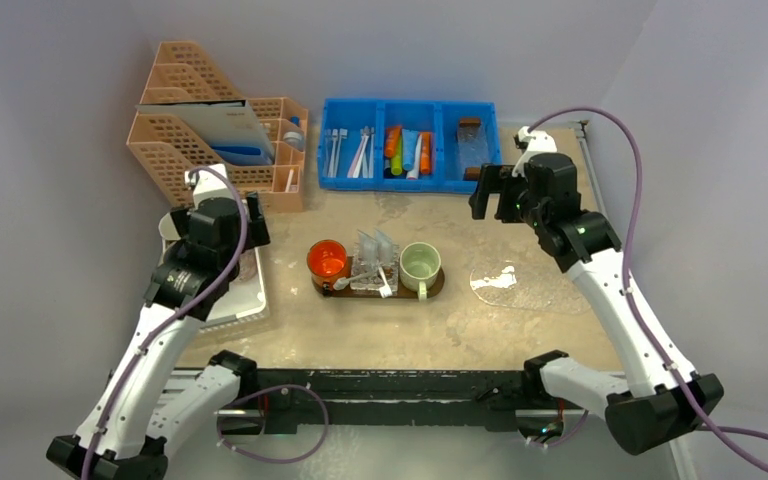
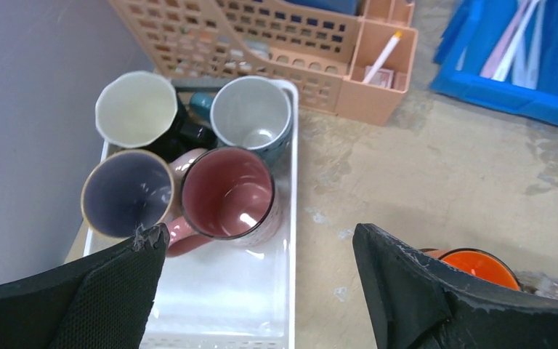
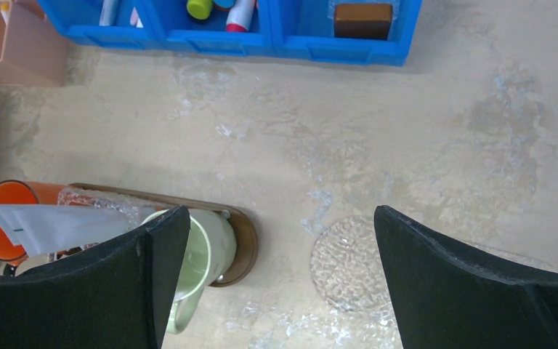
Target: Prepare toiletry sets of a toothbrush and toothpaste on the tray
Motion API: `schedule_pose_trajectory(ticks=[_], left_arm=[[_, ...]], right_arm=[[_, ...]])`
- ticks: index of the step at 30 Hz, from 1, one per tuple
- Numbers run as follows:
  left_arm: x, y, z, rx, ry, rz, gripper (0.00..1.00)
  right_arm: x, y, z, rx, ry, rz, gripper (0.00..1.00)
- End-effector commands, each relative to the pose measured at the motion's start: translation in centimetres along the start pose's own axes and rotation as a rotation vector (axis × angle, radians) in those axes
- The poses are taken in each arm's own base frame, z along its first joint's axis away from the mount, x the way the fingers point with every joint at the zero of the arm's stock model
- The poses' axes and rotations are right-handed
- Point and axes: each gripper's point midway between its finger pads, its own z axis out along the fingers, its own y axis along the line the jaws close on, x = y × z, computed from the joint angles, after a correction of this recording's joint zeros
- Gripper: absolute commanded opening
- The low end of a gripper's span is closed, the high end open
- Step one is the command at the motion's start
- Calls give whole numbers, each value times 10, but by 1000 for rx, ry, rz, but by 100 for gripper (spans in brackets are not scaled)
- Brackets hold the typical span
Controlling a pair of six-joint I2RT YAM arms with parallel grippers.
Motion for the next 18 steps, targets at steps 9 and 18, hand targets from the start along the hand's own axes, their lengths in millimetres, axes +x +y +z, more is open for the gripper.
schedule_pose_trajectory(ticks=[9,18], left_arm=[[39,38,10,-173,266,-249,98],[42,45,6,-214,289,-297,98]], right_arm=[[21,-8,-7,13,45,-26,99],[27,-14,-4,30,55,-62,99]])
